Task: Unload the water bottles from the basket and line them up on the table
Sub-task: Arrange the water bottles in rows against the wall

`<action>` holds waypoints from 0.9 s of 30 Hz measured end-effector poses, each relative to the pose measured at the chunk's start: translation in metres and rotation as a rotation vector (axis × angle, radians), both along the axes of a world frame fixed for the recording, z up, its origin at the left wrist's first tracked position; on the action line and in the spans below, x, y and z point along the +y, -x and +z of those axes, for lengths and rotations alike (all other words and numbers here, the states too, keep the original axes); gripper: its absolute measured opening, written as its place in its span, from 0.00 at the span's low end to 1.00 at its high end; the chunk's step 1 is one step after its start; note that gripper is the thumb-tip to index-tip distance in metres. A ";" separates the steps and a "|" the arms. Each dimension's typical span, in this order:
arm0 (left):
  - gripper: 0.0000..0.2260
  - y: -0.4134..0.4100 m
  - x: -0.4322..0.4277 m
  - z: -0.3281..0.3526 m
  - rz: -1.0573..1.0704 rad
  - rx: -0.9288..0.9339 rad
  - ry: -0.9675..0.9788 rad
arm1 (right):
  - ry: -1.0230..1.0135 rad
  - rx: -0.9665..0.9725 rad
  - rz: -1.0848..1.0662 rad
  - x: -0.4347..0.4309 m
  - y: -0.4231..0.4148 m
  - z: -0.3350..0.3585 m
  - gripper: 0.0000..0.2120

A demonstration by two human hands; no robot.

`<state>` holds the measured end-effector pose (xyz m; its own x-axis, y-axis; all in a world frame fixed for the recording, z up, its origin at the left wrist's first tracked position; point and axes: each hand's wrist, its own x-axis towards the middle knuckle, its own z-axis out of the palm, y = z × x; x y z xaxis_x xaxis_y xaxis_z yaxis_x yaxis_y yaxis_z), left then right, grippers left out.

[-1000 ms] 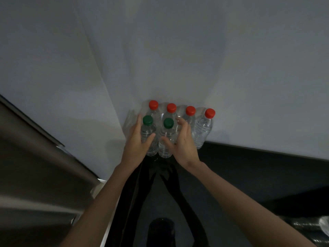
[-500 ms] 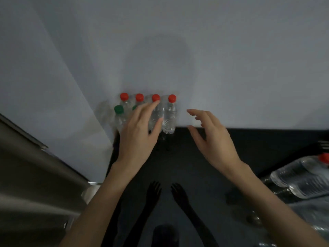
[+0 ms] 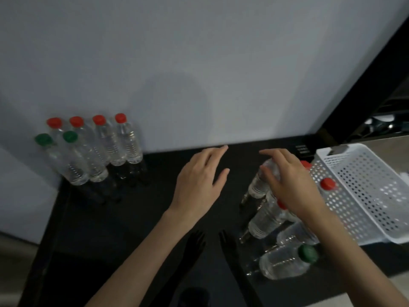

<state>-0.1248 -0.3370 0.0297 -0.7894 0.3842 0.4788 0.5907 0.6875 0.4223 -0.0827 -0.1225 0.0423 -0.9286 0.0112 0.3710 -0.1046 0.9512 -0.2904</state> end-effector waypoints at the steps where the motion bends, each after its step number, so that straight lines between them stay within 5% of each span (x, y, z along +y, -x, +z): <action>1: 0.22 -0.006 0.015 -0.003 -0.026 -0.011 0.012 | -0.007 -0.019 -0.020 0.016 -0.004 -0.002 0.17; 11: 0.36 -0.037 0.119 -0.049 -0.189 -0.438 0.066 | 0.018 -0.169 -0.112 0.127 -0.001 -0.032 0.19; 21: 0.45 -0.032 0.144 -0.098 -0.177 -0.653 0.088 | -0.034 -0.466 -0.108 0.147 0.038 -0.052 0.19; 27: 0.26 -0.033 0.145 -0.121 -0.162 -0.697 -0.011 | -0.071 -0.449 -0.035 0.142 0.039 -0.049 0.15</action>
